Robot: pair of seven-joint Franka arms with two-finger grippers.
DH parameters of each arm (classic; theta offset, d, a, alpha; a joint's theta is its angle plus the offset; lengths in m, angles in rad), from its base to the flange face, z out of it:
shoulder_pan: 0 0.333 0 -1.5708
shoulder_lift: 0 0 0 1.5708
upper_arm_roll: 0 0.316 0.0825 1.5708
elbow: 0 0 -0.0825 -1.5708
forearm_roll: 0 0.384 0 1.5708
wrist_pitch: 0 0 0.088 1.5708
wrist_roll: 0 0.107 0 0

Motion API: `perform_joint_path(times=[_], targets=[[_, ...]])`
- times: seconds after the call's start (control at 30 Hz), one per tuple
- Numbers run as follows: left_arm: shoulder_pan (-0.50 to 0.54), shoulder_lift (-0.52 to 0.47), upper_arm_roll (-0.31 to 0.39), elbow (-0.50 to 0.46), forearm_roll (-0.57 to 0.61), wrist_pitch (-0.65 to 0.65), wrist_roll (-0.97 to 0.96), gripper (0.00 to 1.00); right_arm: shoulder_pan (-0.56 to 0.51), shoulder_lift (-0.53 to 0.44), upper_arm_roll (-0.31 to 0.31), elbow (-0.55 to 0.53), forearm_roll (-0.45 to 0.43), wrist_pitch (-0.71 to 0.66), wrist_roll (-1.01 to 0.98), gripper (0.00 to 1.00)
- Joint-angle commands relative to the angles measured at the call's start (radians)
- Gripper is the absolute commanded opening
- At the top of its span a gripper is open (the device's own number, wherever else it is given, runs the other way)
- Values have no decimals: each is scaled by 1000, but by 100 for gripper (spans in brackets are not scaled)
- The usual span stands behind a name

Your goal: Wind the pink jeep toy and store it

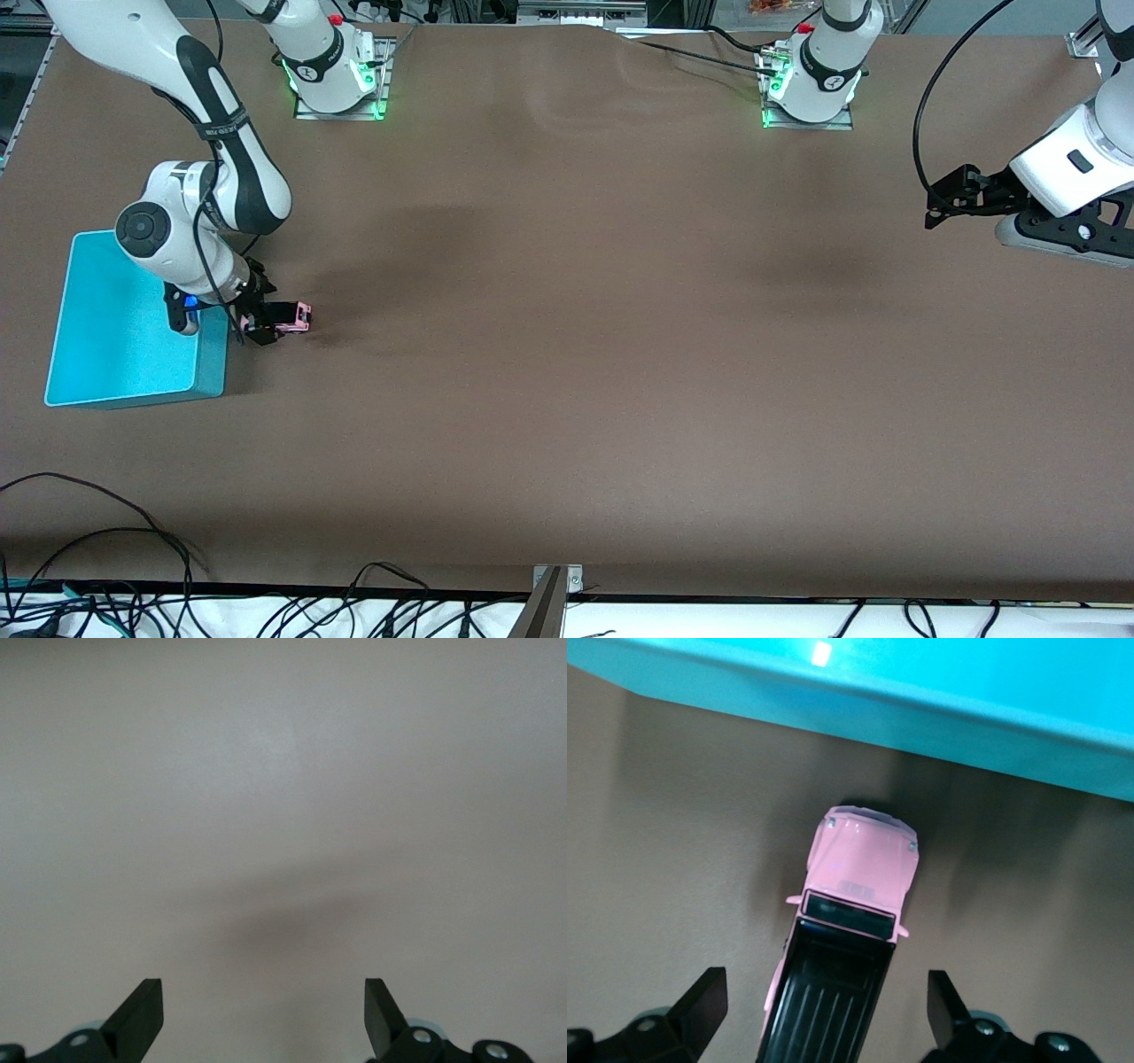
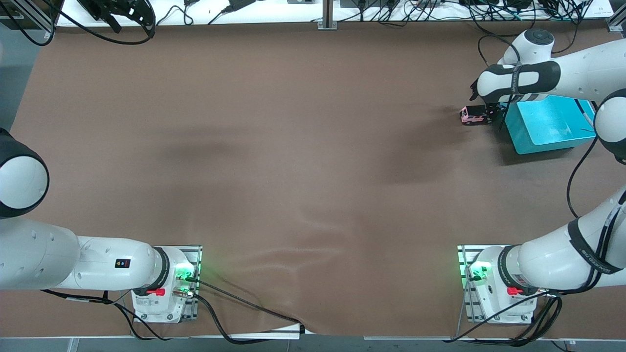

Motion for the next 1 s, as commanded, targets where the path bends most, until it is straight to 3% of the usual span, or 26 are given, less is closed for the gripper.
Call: perform_joint_path(times=[0.0, 0.23, 0.27, 0.4, 0.47, 0.5, 0.53, 0.97], targets=[[-2, 16, 2, 38, -12, -27, -8, 100, -5, 31, -9, 11, -11, 17, 18, 100], [-2, 16, 2, 38, -12, -27, -8, 100, -5, 45, -12, 18, -11, 23, 18, 99], [-2, 16, 2, 38, -12, -27, -8, 100, -5, 48, -12, 20, -10, 23, 18, 90], [-2, 16, 2, 38, -12, -27, -8, 100, -5, 48, -12, 24, -5, 23, 33, 35], [-2, 16, 2, 38, -12, -27, -8, 100, -5, 43, -12, 26, -5, 22, 36, 18], [-2, 16, 2, 38, -12, -27, -8, 100, -5, 40, -12, 26, -8, 22, 36, 4], [-1, 16, 2, 38, -12, -28, -8, 100, -5, 37, -12, 26, -10, 22, 36, 0], [-2, 16, 2, 38, -14, -27, -8, 100, -5, -109, -2, 26, -25, -15, -40, 0]])
